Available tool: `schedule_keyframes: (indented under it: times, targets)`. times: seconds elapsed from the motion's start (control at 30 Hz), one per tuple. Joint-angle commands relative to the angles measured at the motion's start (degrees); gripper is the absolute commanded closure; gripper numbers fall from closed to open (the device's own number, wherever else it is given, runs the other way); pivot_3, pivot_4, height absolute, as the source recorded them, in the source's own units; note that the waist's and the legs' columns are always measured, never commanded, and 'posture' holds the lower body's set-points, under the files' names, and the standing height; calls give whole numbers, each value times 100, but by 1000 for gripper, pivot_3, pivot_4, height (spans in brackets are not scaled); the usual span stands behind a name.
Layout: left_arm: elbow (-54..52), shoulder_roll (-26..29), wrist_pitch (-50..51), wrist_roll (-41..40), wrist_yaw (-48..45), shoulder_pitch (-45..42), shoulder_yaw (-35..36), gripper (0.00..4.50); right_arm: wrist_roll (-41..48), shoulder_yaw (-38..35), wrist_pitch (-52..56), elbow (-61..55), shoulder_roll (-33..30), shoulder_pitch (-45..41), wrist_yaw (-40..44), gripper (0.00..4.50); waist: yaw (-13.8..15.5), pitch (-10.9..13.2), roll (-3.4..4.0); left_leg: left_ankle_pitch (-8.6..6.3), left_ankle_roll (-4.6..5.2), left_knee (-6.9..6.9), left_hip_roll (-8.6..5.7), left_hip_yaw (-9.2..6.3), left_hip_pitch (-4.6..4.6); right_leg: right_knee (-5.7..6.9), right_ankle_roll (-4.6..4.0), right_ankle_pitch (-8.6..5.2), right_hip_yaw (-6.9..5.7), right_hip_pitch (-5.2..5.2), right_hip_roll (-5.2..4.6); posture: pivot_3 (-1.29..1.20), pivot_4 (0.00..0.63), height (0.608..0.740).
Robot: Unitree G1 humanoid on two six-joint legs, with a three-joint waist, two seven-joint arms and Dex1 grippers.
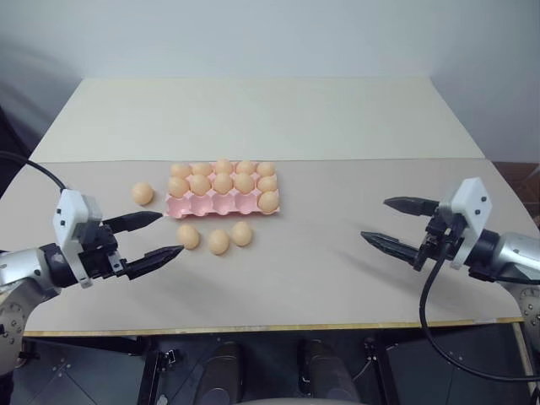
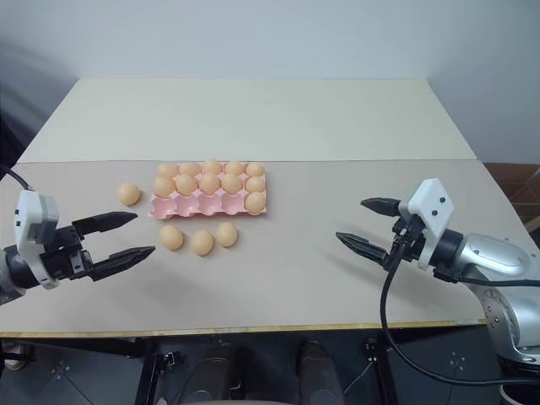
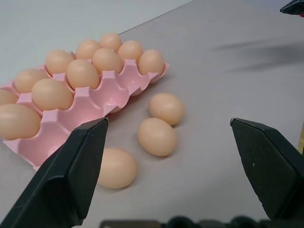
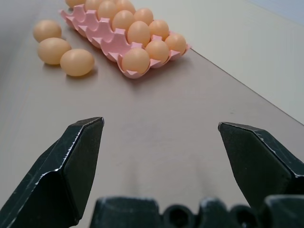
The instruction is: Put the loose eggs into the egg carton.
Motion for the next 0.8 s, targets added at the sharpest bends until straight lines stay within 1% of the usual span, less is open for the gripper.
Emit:
schedule_keyframes:
  times: [0.03, 0.27, 0.4, 0.5, 0.6, 0.67, 0.73, 0.8]
  targets:
    - [19, 61, 98, -146, 110, -169, 129, 20, 167, -315, -153, -206, -114, 47, 161, 0, 1, 0, 0, 0, 0, 0, 0, 0, 0, 0, 0, 0, 0, 0, 0, 0, 150, 740]
    - [10, 101, -61, 102, 63, -155, 27, 20, 168, -342, -163, -181, -113, 53, 224, 0, -2, 0, 0, 0, 0, 0, 0, 0, 1, 0, 2, 1, 0, 1, 0, 0, 150, 740]
    - [26, 151, -84, 104, -55, -196, -82, 20, 146, -322, -173, -126, -105, 12, 231, 0, 0, 0, 0, 0, 0, 0, 0, 1, 1, 1, 2, 1, 0, 1, 0, 0, 150, 740]
    - [99, 271, -124, 99, -336, -254, -179, 20, -134, -188, -273, -123, -103, -37, 62, 0, 2, 0, -1, 0, 0, 1, 0, 1, 1, 1, 0, 0, 0, 1, 0, 0, 150, 740]
    - [153, 439, -222, 220, -574, -365, -439, 20, -88, -174, -223, -118, -169, -94, 147, 0, 2, 0, 0, 0, 0, 1, 0, 1, 1, 1, -2, -1, -1, 1, 0, 0, 150, 740]
    - [203, 398, -261, 218, -622, -595, -672, 20, -32, -220, -165, -197, -192, -95, 153, 0, 10, 0, -1, 0, 0, 1, -1, 2, 2, 1, -2, -1, 0, 1, 0, 0, 150, 740]
    - [293, 266, -234, 326, -462, -949, -1001, 20, 25, -268, -121, -290, -206, -78, 141, 0, 22, 0, -2, 0, 0, 1, -1, 0, 0, 1, 0, 0, -2, 2, 0, 0, 150, 740]
    - [407, 131, -298, 605, -393, -1403, -1551, 20, 99, -328, -62, -431, -189, -22, 83, 0, 38, 0, -2, 0, 0, 3, -4, 0, 1, 1, 10, 6, -1, 6, 0, 0, 150, 740]
